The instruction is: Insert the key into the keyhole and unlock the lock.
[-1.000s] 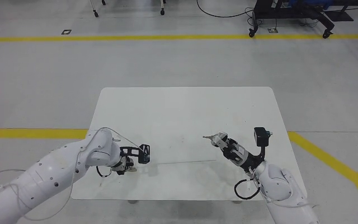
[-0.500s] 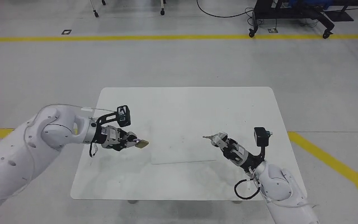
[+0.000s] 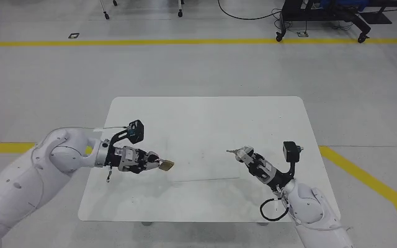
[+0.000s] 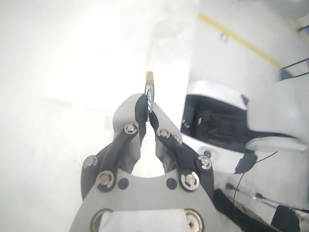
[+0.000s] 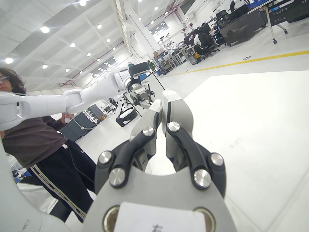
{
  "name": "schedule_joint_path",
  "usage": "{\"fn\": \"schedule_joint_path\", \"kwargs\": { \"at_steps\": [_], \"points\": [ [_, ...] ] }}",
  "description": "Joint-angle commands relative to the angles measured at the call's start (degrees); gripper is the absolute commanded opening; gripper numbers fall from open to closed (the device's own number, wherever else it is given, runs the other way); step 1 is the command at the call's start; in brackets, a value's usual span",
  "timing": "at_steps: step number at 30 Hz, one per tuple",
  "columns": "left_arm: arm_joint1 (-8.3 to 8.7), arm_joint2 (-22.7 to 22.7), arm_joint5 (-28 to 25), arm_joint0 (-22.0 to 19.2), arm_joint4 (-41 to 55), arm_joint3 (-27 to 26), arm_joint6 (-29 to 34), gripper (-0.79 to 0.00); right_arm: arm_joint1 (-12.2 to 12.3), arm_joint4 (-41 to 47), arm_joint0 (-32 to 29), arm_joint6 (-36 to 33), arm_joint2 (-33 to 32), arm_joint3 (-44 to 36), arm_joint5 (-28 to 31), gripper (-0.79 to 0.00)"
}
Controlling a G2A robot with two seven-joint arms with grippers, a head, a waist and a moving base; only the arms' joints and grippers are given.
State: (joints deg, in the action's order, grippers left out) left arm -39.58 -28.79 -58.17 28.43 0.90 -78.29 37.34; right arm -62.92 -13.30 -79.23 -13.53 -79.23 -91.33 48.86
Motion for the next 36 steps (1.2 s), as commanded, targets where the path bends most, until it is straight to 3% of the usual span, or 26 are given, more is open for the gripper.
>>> {"fn": "schedule_joint_path", "kwargs": {
  "at_steps": [1, 4, 23, 26, 29, 31, 36],
  "points": [
    [-0.51, -0.8, 0.2, 1.8, 19.6, 1.4, -4.2, -0.785, -0.2, 2.6, -0.5, 2.4, 0.5, 1.3, 2.2, -0.785],
    [-2.66, -2.4, 0.2, 2.6, 32.5, 8.5, -1.1, -0.785, -0.5, 4.7, -0.3, 4.7, 1.0, 3.9, 4.4, -0.785],
    [-2.66, -2.4, 0.2, 2.6, 32.5, 8.5, -1.1, -0.785, -0.7, 7.9, -0.7, 7.0, 0.7, 5.0, 6.0, -0.785],
    [-3.28, -2.1, 2.1, 5.4, 40.7, 6.3, -2.4, -0.785, -0.9, 11.4, -0.2, 7.1, 1.7, 5.0, 6.4, -0.785],
    [-5.2, -0.5, 4.8, 5.8, 53.8, 4.5, 3.3, -0.785, -1.1, 13.1, 1.2, 6.9, 2.1, 6.7, 7.9, -0.785],
    [-7.4, 0.9, 7.8, 4.5, 61.3, 5.5, 8.1, -0.785, -1.1, 13.7, 1.5, 7.1, 1.7, 7.4, 9.1, -0.785],
    [-15.71, 6.5, 15.5, -0.2, 69.3, 13.3, 17.3, -0.785, -0.8, 11.9, 0.1, 9.5, -3.0, 6.6, 9.1, -0.785]
  ]
}}
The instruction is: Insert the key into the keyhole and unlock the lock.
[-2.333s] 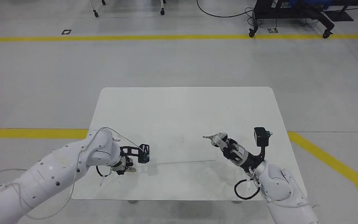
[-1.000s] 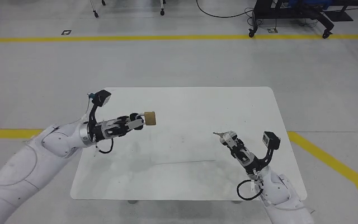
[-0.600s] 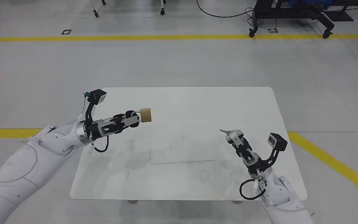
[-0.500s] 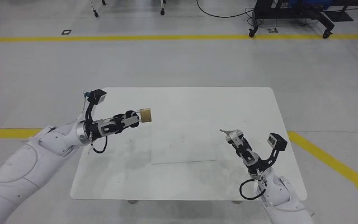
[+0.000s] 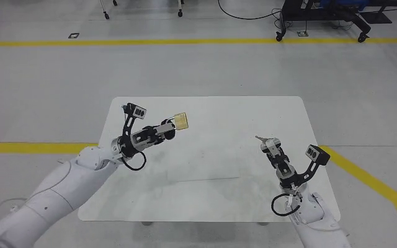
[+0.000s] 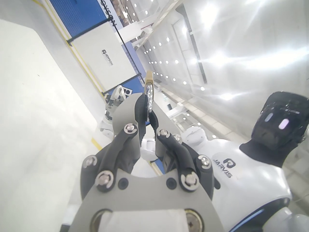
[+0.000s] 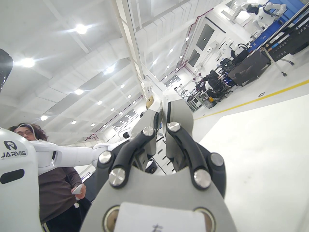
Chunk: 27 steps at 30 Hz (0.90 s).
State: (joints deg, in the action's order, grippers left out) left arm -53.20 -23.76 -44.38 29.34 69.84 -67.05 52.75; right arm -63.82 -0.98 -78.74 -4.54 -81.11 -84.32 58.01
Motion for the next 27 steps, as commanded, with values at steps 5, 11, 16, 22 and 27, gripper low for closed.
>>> {"fn": "schedule_joint_path", "kwargs": {
  "at_steps": [5, 11, 16, 22, 27],
  "points": [
    [-6.5, 4.0, 4.9, -2.7, 2.4, 5.7, 4.6, -0.785, 0.3, -1.3, -2.0, 1.3, -4.1, -1.6, 0.0, -0.785],
    [-6.5, 4.0, 4.9, -2.7, 2.4, 5.7, 4.6, -0.785, 0.3, -1.3, -2.0, 1.3, -4.1, -1.6, 0.0, -0.785],
    [-6.5, 4.0, 4.9, -2.7, 2.4, 5.7, 4.6, -0.785, 0.3, -1.3, -2.0, 1.3, -4.1, -1.6, 0.0, -0.785],
    [-6.5, 4.0, 4.9, -2.7, 2.4, 5.7, 4.6, -0.785, 0.3, -1.3, -2.0, 1.3, -4.1, -1.6, 0.0, -0.785],
    [-6.5, 4.0, 4.9, -2.7, 2.4, 5.7, 4.6, -0.785, 0.3, -1.3, -2.0, 1.3, -4.1, -1.6, 0.0, -0.785]
  ]
}}
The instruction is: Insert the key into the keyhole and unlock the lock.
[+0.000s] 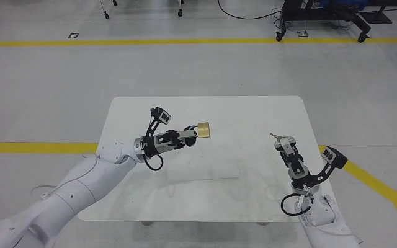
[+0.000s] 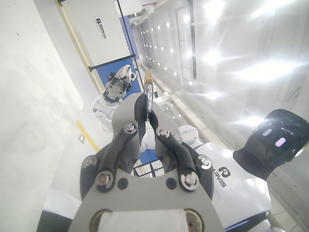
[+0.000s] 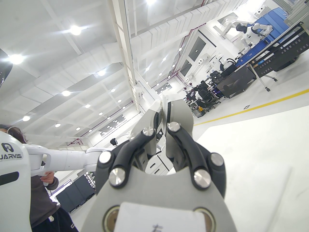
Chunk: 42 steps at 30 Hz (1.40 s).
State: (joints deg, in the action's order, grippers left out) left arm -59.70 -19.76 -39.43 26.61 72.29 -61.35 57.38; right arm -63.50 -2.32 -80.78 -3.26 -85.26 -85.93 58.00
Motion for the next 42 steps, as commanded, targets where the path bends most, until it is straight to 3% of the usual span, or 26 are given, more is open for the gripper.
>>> {"fn": "schedule_joint_path", "kwargs": {
  "at_steps": [1, 6, 8, 10, 14, 17, 20, 28, 42],
  "points": [
    [0.0, 0.0, 0.0, 0.0, 0.0, 0.0, 0.0, -0.785, 0.0, 0.0, 0.0, 0.0, 0.0, 0.0, 0.0, -0.785],
    [-0.07, -0.1, 0.6, 0.5, 0.3, -0.8, -0.3, -0.785, -0.1, 0.1, -0.1, -0.2, 0.3, -0.6, -0.3, -0.785],
    [-0.58, -1.7, 4.6, 2.8, 8.0, -3.5, 1.4, -0.785, 0.0, 0.1, 0.5, -1.4, 0.3, -2.1, 0.0, -0.785],
    [-1.49, -4.6, 8.9, 5.1, 20.7, -3.5, 7.0, -0.785, 0.2, 0.0, 0.9, -2.6, -0.5, -3.9, 0.0, -0.785],
    [-4.61, -7.6, 17.5, 6.4, 33.7, 3.2, 25.0, -0.785, 0.8, 0.6, 0.8, -6.8, -2.4, -6.9, 0.0, -0.785],
    [-7.94, -7.8, 23.1, 4.6, 32.8, 9.3, 30.6, -0.785, 1.2, 3.0, 1.3, -9.7, -2.6, -7.7, 0.0, -0.785],
    [-11.47, -7.9, 25.3, 3.9, 31.7, 9.7, 30.6, -0.785, 1.6, 5.5, 1.7, -13.0, -2.9, -9.3, 0.0, -0.785],
    [-16.42, -12.2, 40.8, 4.9, 29.0, 7.6, 30.6, -0.785, 2.2, 7.9, 1.5, -18.3, -3.0, -12.6, 0.0, -0.785],
    [-16.95, -13.0, 42.1, 5.2, 27.2, 7.5, 30.6, -0.785, 2.0, 8.0, 1.4, -16.9, -3.4, -14.0, 0.0, -0.785]
  ]
}}
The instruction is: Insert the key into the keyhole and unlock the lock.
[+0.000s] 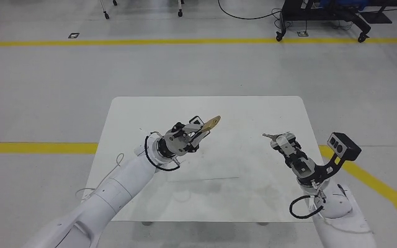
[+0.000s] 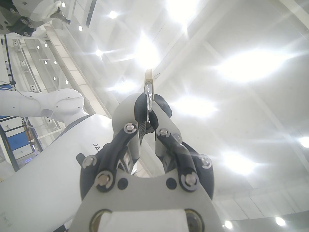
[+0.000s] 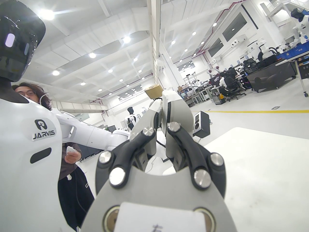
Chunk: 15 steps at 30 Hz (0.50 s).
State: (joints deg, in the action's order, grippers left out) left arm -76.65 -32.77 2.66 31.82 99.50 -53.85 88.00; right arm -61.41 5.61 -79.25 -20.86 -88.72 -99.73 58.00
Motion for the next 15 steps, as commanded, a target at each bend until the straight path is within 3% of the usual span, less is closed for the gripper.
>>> {"fn": "schedule_joint_path", "kwargs": {
  "at_steps": [1, 8, 12, 15],
  "points": [
    [0.0, 0.0, 0.0, 0.0, 0.0, 0.0, 0.0, -0.785, -0.1, 0.1, -0.2, 0.7, 0.0, -0.2, 0.0, -0.785],
    [0.0, 0.0, 0.0, 0.0, 0.0, 0.0, 0.0, -0.785, -0.1, 0.1, -0.2, 0.7, 0.0, -0.2, 0.0, -0.785],
    [0.32, -1.5, 0.6, 1.5, -1.6, -2.5, -1.0, -0.785, -0.1, -0.2, -0.2, 0.7, -0.1, -0.2, -0.3, -0.785],
    [0.95, -3.1, 4.7, 2.9, -3.9, -5.0, 0.0, -0.785, -0.1, -8.5, 0.1, 0.0, -2.4, -3.8, 0.0, -0.785]
  ]
}}
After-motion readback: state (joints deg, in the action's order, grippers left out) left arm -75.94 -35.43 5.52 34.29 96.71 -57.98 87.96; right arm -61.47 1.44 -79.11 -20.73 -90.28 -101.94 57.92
